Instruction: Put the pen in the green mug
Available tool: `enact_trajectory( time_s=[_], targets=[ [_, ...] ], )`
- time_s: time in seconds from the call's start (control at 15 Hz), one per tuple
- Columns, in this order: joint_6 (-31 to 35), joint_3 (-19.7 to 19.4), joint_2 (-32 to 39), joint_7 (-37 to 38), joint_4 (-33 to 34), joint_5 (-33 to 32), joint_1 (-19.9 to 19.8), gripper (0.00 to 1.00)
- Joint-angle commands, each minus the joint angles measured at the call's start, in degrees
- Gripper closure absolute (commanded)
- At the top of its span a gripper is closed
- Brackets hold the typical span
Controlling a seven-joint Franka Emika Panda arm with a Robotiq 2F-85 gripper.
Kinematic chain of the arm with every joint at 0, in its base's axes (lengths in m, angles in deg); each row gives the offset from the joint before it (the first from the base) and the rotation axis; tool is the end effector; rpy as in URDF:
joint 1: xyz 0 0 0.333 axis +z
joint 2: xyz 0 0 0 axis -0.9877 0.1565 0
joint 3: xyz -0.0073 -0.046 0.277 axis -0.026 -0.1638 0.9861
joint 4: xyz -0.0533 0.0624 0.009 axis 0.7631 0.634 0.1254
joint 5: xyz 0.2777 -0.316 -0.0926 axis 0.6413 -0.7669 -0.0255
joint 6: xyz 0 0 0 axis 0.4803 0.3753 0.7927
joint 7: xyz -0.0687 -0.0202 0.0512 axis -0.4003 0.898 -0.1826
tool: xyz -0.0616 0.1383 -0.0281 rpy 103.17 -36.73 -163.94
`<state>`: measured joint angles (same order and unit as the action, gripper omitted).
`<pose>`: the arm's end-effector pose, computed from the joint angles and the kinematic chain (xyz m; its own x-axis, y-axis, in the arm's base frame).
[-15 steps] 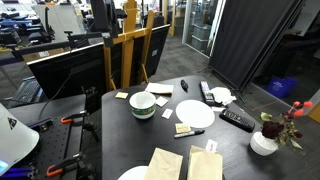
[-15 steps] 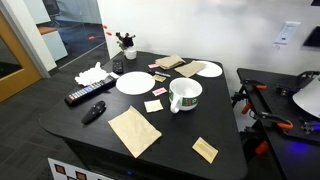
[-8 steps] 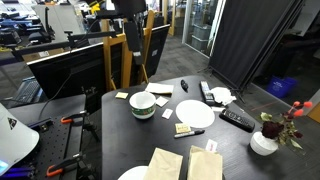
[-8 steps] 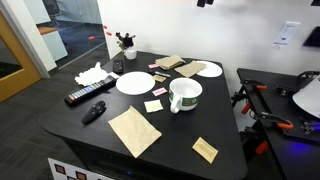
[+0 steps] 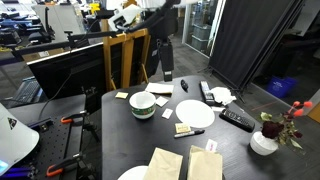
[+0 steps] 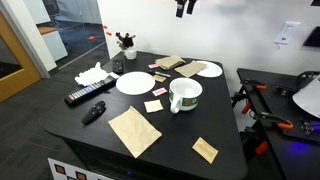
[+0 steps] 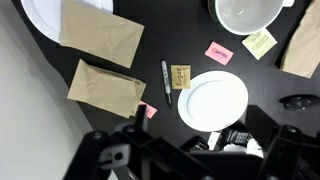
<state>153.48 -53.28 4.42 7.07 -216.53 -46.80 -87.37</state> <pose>0.5447 -0.1023 0.2956 0.9439 -0.3036 0.1301 -0.3058 -0.9521 -0.0035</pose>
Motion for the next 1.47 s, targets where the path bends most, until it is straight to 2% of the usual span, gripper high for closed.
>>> enact_trajectory(
  time_s=[0.0, 0.67, 1.07, 1.2, 1.27, 1.4],
  targets=[
    [1.6, -0.9, 6.5, -4.2, 4.9, 0.5, 0.1, 0.0],
    [6.0, -0.2, 20.1, -11.5, 12.3, 5.0, -0.6, 0.0],
    [6.4, 0.3, 26.6, -14.3, 16.1, 5.3, -1.0, 0.0],
    [5.1, 0.4, 28.1, -15.1, 17.3, 4.9, -1.1, 0.0],
    [5.9, -0.1, 26.2, -12.8, 15.0, 4.2, -0.3, 0.0],
    [5.9, -0.1, 27.0, -12.9, 15.2, 4.2, -0.3, 0.0]
  ],
)
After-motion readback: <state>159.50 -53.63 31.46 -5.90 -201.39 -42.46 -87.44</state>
